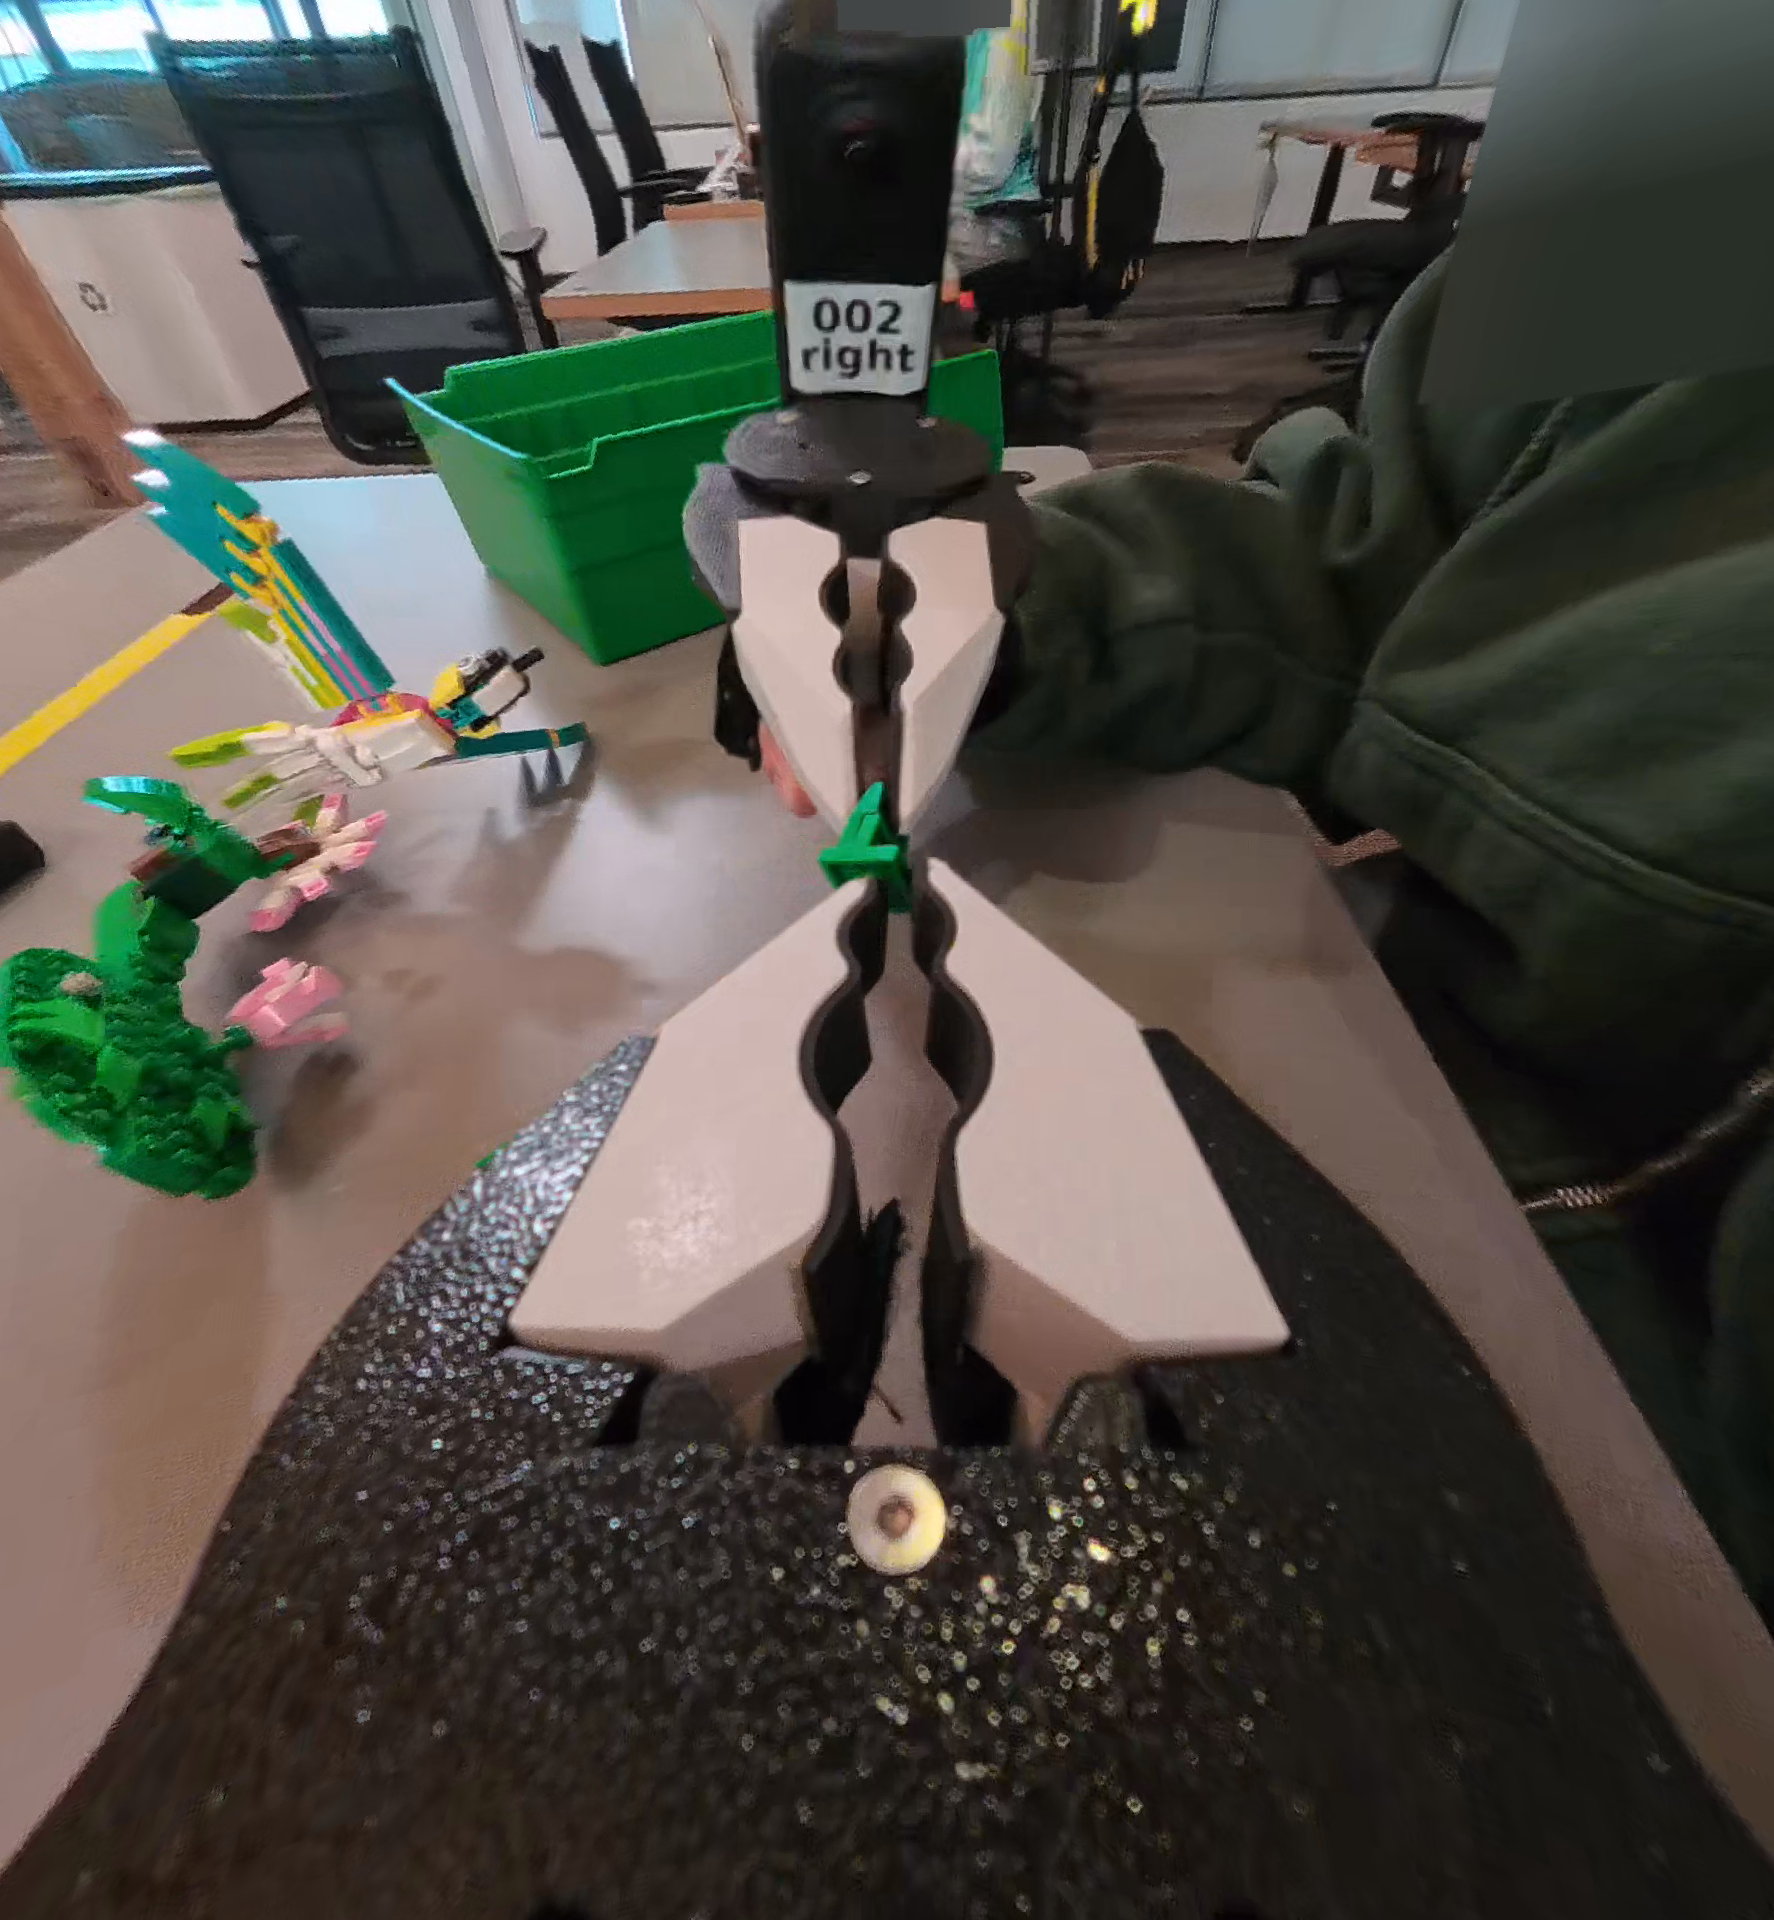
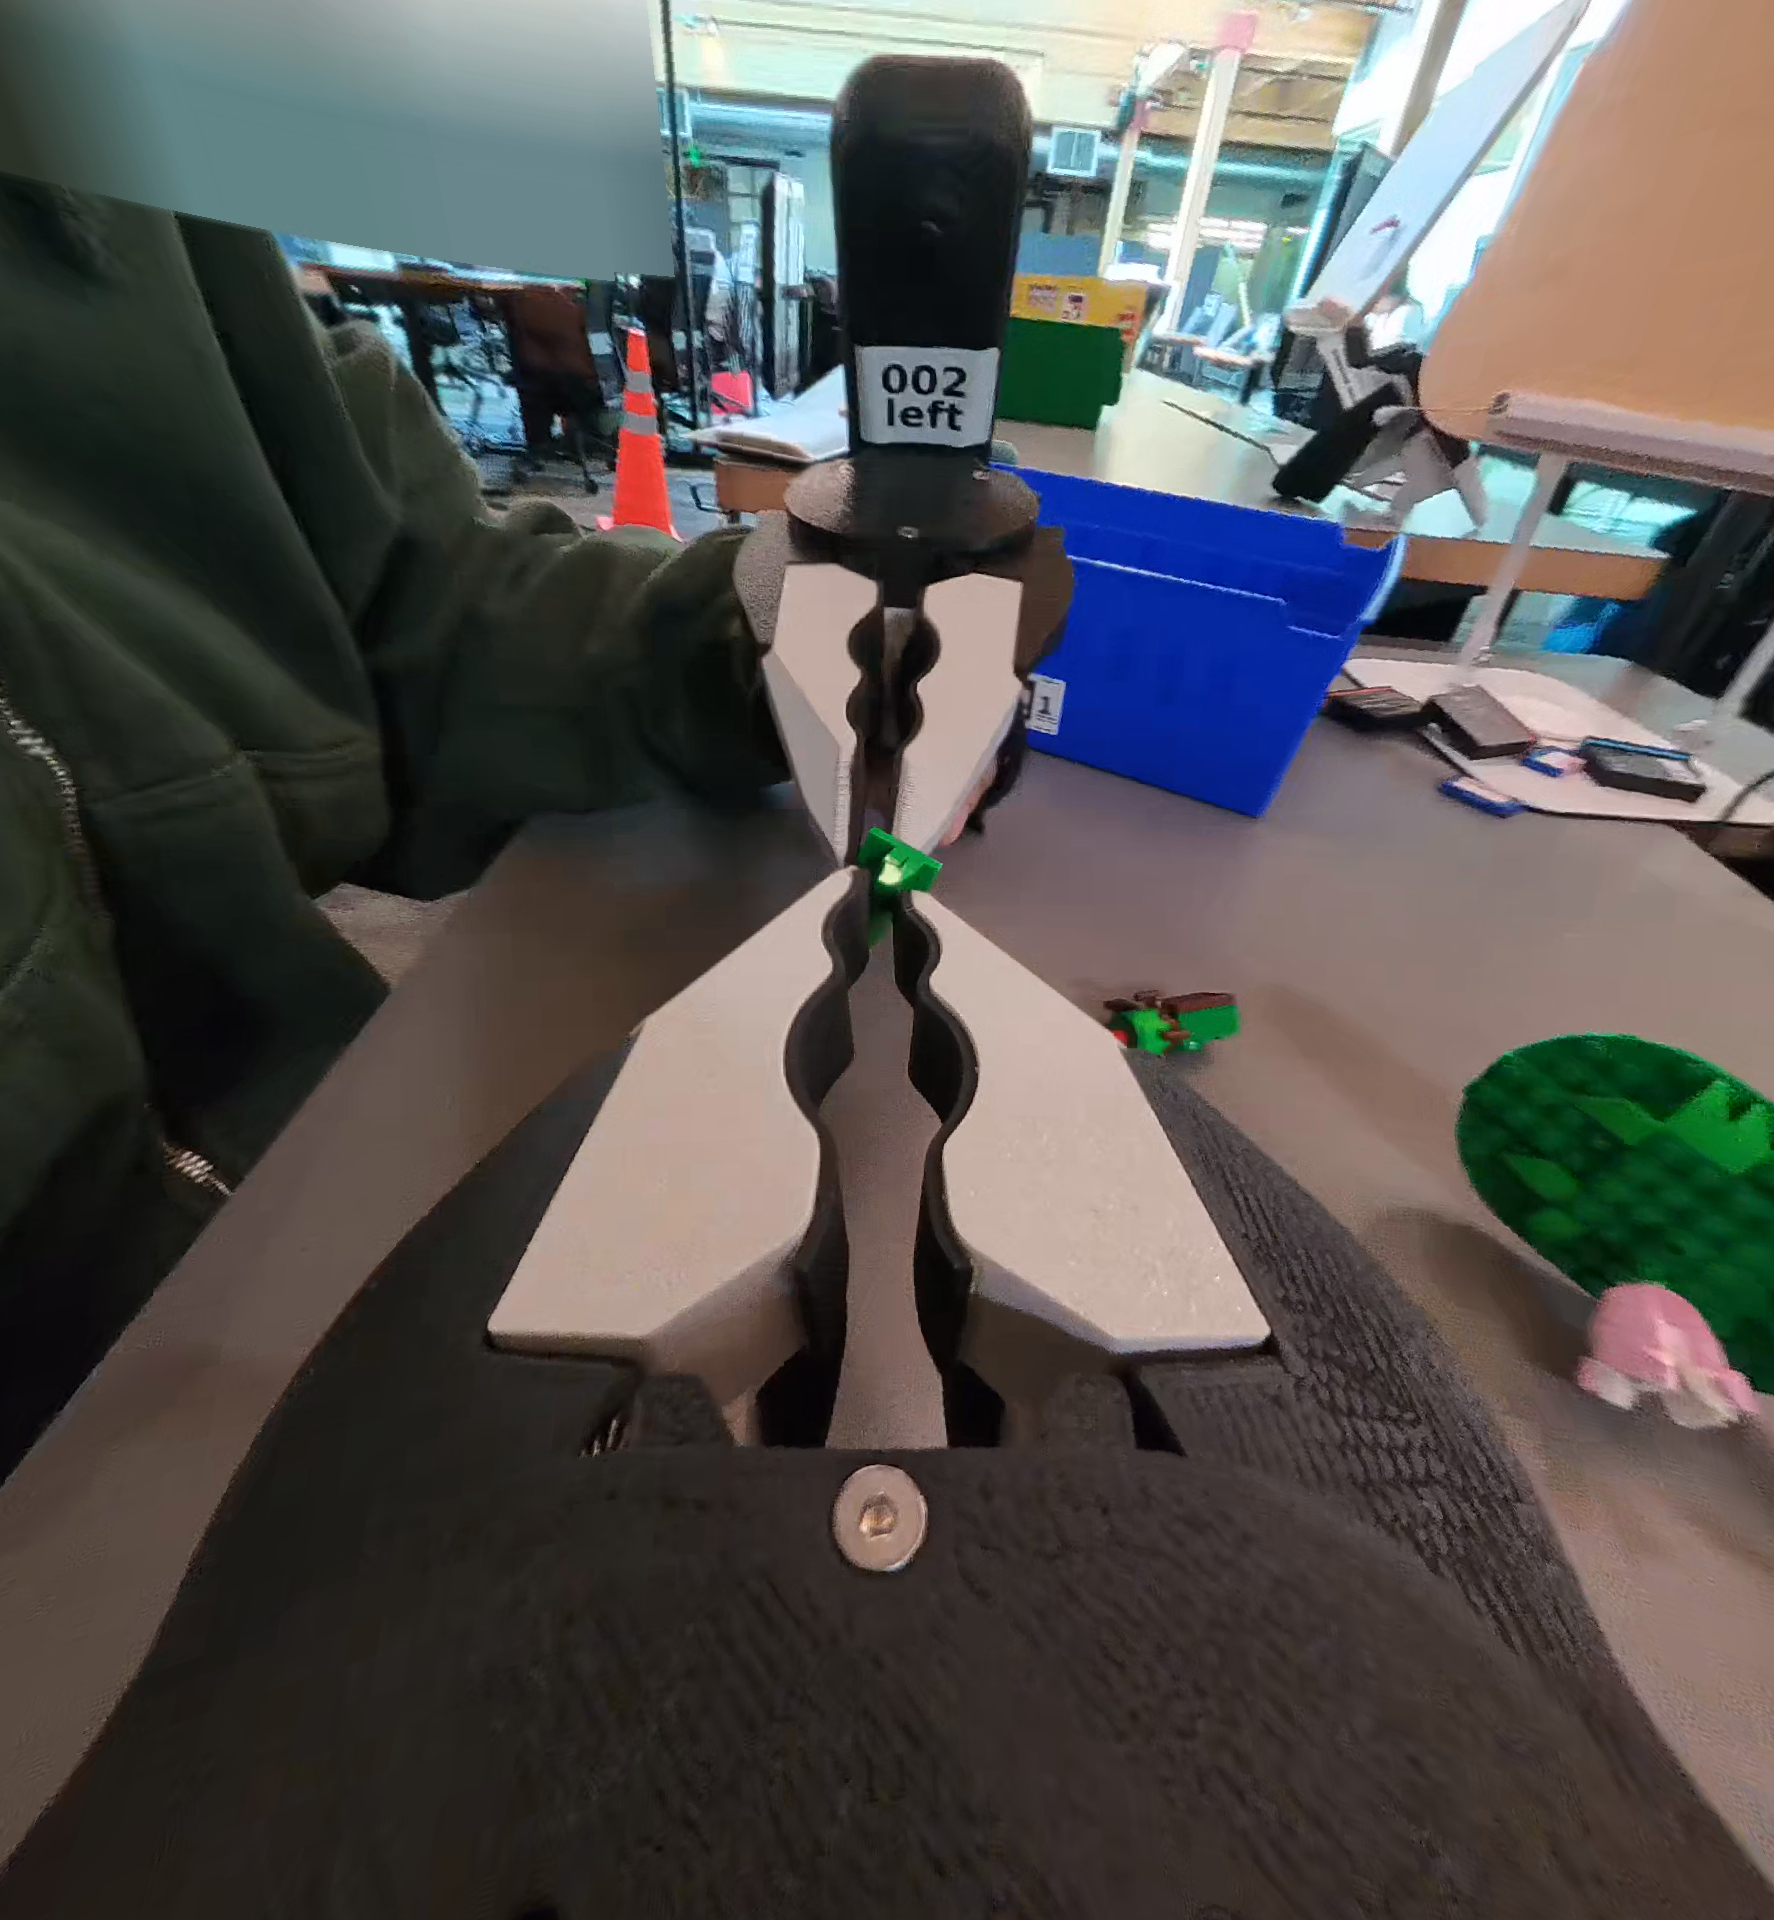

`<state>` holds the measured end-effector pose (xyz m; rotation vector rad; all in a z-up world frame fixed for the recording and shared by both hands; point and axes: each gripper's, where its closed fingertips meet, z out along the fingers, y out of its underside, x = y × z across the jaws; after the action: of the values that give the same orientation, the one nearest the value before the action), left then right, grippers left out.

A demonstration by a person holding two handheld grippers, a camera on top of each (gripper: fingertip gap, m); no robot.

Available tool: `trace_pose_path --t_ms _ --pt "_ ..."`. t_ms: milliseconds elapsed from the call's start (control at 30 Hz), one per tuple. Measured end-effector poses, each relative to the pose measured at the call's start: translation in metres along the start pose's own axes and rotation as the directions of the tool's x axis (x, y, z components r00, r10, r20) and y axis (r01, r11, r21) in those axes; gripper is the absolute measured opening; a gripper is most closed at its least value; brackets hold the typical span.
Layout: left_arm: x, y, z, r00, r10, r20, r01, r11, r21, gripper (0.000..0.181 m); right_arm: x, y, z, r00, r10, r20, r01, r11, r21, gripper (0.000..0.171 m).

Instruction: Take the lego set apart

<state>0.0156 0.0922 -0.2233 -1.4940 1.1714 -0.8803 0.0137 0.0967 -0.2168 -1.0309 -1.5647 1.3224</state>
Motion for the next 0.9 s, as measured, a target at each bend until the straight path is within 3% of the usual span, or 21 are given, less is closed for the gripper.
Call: trace_pose_path --t_ms 100,200,333,500,667,900 --pt "-0.001 -0.005 -0.001 0.999 -0.043 -0.022 0.044 0.998 0.055 0.002 0.003 -0.003 -0.001 0.999 0.047 0.007 -0.047 0.998 0.043 0.001" --pt "-0.028 0.0 0.0 0.979 0.031 0.201 -0.035 0.999 0.019 0.004 0.027 0.001 -0.001 0.979 -0.044 -0.201 0.041 0.999 -0.02 0.001" --pt "-0.05 -0.001 -0.002 0.915 0.08 0.397 -0.073 0.997 -0.033 0.013 0.043 0.004 0.004 0.894 -0.23 -0.385 0.183 0.971 -0.154 0.001" --pt "-0.058 -0.002 -0.007 0.877 0.094 0.471 -0.082 0.996 -0.047 0.006 0.05 0.0 0.007 0.801 -0.35 -0.486 0.261 0.935 -0.241 0.001" --pt "-0.064 -0.003 -0.011 0.838 0.135 0.528 -0.11 0.991 -0.079 0.002 0.054 -0.002 0.008 0.623 -0.569 -0.537 0.392 0.821 -0.415 0.0" --pt "-0.052 -0.006 -0.012 0.842 0.277 0.462 -0.234 0.961 -0.15 0.002 0.043 -0.004 0.005 0.693 -0.546 -0.47 0.421 0.836 -0.351 0.0"
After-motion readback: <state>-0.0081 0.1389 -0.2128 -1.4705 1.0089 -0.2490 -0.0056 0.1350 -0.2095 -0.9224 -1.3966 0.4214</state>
